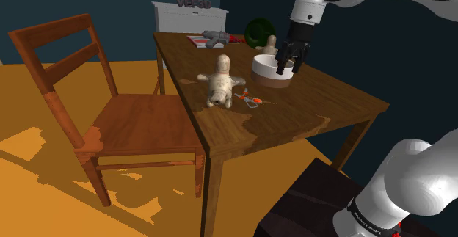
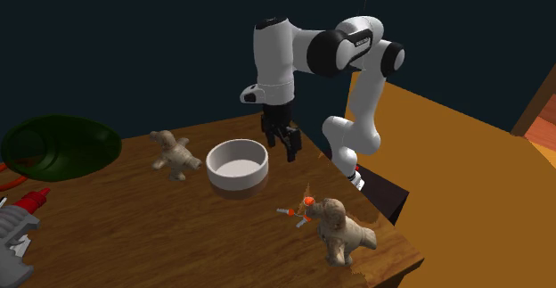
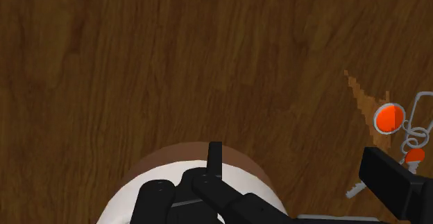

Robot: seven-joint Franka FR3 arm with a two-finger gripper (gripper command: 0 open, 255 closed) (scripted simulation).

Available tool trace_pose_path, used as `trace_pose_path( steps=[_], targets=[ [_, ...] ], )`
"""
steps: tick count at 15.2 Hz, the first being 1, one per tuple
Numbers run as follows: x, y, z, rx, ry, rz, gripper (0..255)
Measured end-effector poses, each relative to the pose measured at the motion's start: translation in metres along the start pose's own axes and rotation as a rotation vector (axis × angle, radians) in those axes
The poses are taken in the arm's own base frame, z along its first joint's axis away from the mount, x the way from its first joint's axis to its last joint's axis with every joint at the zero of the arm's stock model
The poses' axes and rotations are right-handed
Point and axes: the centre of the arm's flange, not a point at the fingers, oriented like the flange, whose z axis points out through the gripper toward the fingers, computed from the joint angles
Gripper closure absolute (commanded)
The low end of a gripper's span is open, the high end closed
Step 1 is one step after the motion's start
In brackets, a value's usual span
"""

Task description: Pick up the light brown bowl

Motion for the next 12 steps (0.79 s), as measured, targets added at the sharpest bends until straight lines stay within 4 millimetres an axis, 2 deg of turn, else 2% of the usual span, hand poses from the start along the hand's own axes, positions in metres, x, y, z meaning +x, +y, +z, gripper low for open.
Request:
trace_pose_path(
  steps=[7,9,12],
  targets=[
    [0.084,-0.027,-0.014,-0.051,0.026,-0.031,0],
    [0.096,-0.029,-0.008,-0.057,0.028,-0.034,0],
    [0.099,-0.03,0.004,-0.058,0.028,-0.035,0]
  ],
)
